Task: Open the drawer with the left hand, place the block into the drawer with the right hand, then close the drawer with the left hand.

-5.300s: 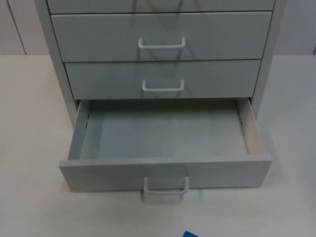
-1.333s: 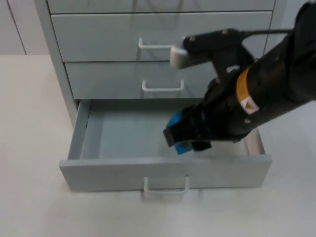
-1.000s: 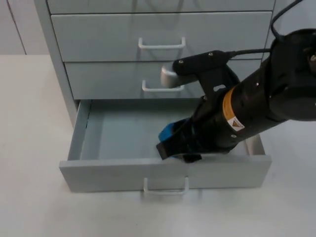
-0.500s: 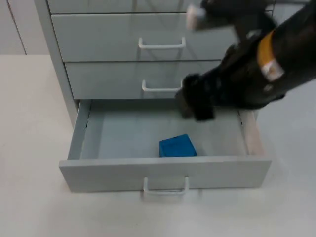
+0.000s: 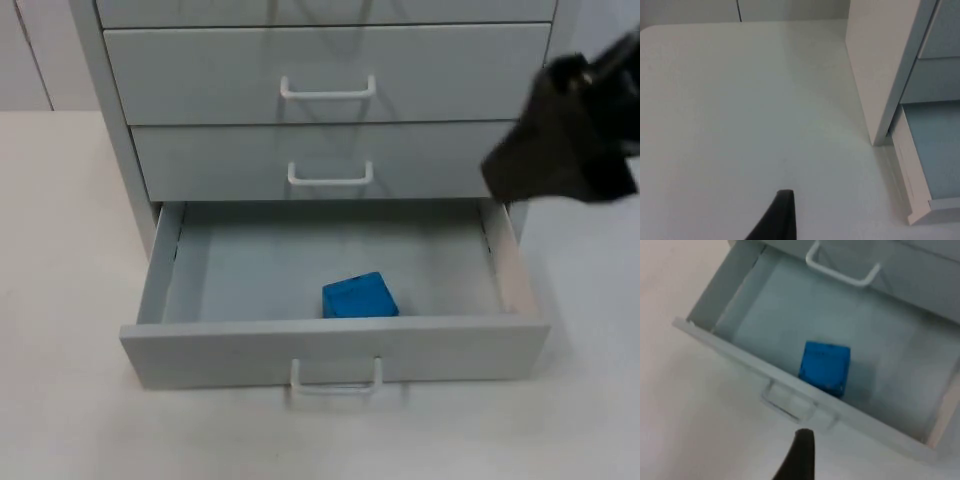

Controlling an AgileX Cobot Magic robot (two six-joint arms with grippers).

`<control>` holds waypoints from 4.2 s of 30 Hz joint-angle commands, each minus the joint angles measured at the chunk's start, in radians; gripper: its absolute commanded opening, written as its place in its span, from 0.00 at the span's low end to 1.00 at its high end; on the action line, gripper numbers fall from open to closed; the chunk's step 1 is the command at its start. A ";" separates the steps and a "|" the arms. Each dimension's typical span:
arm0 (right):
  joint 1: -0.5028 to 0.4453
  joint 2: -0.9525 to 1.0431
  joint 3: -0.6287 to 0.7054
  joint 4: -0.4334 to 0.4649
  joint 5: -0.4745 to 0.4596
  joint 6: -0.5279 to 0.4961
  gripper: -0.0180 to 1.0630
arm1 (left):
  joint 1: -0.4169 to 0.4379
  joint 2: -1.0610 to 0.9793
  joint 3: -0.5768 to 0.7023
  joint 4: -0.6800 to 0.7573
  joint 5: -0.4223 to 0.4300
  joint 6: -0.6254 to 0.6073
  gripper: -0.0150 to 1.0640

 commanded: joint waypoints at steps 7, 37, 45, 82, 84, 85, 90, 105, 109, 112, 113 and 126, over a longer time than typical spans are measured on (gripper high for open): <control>0.001 -0.077 0.044 -0.035 0.053 -0.015 0.74 | 0.003 -0.006 0.004 -0.041 -0.006 -0.008 0.99; -0.825 -0.149 0.133 0.273 0.293 -0.406 0.74 | 0.003 -0.006 0.004 -0.050 -0.002 -0.005 0.99; -0.827 -0.149 0.133 0.243 0.271 -0.411 0.74 | 0.003 -0.006 0.004 -0.063 0.003 0.015 0.99; -0.827 -0.149 0.133 0.243 0.254 -0.411 0.74 | -0.095 0.408 -0.245 -0.340 0.147 0.183 0.01; -0.827 -0.149 0.133 0.243 0.254 -0.411 0.74 | -0.191 0.432 -0.287 -0.293 0.122 0.162 0.01; -0.827 -0.149 0.133 0.243 0.254 -0.411 0.74 | -0.248 0.440 -0.306 -0.253 0.109 0.130 0.01; -0.827 -0.149 0.133 0.243 0.249 -0.411 0.74 | -0.486 0.467 -0.330 0.015 0.014 -0.084 0.01; -0.825 -0.149 0.133 0.250 0.260 -0.411 0.74 | -1.179 0.792 -0.330 1.031 -0.019 -0.869 0.01; -0.821 -0.149 0.133 0.250 0.269 -0.411 0.74 | -1.255 0.908 -0.330 1.166 -0.019 -0.988 0.01; -0.821 -0.149 0.133 0.250 0.269 -0.411 0.74 | -1.288 0.976 -0.330 1.238 -0.021 -1.041 0.01; -0.821 -0.149 0.133 0.250 0.269 -0.411 0.74 | -1.302 1.005 -0.330 1.268 -0.021 -1.057 0.01; -0.821 -0.149 0.133 0.250 0.263 -0.411 0.74 | -1.351 1.266 -0.330 1.498 -0.120 -1.193 0.01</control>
